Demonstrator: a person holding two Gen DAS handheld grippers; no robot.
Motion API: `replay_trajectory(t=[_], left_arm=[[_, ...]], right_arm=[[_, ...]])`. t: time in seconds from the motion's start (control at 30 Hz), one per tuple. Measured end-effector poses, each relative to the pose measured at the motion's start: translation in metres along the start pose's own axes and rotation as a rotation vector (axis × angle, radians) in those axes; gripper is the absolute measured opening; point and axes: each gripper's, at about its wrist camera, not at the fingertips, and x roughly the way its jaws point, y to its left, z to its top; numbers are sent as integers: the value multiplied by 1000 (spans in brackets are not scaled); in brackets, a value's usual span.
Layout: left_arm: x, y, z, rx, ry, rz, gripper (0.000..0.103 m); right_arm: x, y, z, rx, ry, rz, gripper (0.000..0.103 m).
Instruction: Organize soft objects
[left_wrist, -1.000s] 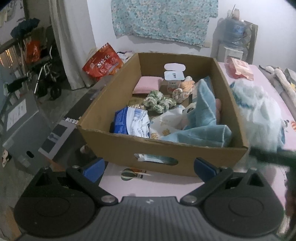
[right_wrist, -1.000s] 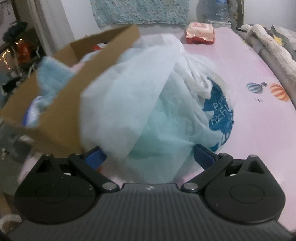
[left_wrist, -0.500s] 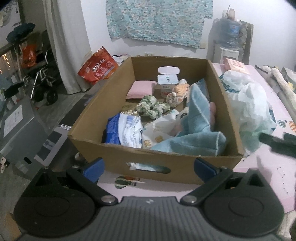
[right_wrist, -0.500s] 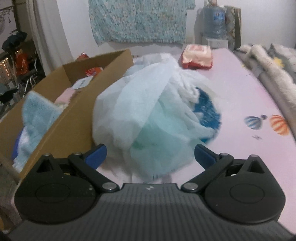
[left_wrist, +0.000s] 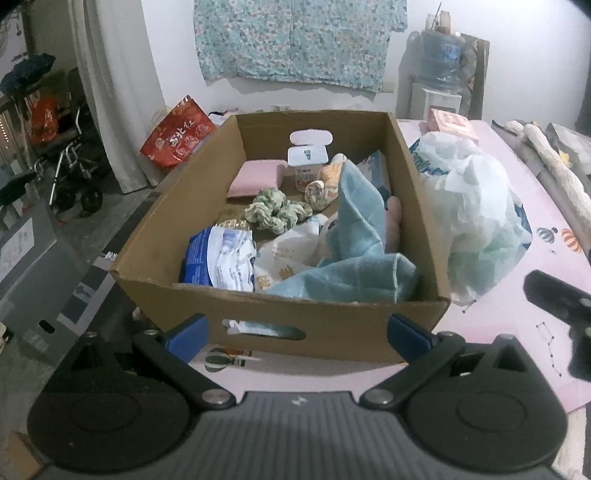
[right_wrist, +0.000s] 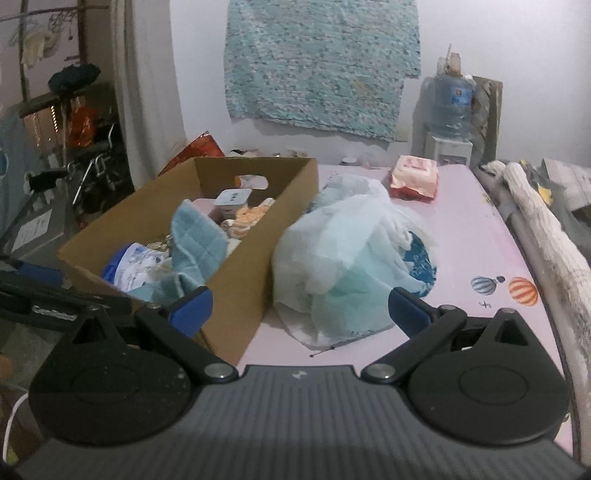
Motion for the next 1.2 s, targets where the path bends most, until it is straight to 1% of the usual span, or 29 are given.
replay_trajectory(t=[0.23, 0.37, 0.63, 0.73, 1.2], left_arm=[[2, 1, -4, 5, 24, 18, 103], [2, 3, -6, 9, 20, 32, 103], [2, 7, -5, 8, 9, 57, 103], [3, 9, -5, 7, 7, 67, 103], [2, 11, -4, 2, 2, 70, 103]], right_arm=[[5, 12, 0, -4, 42, 8, 102], [11, 14, -1, 3, 82, 1, 102], [22, 9, -2, 32, 136, 1, 102], [24, 7, -3, 39, 146, 1, 102], [28, 6, -5, 45, 165, 8, 102]])
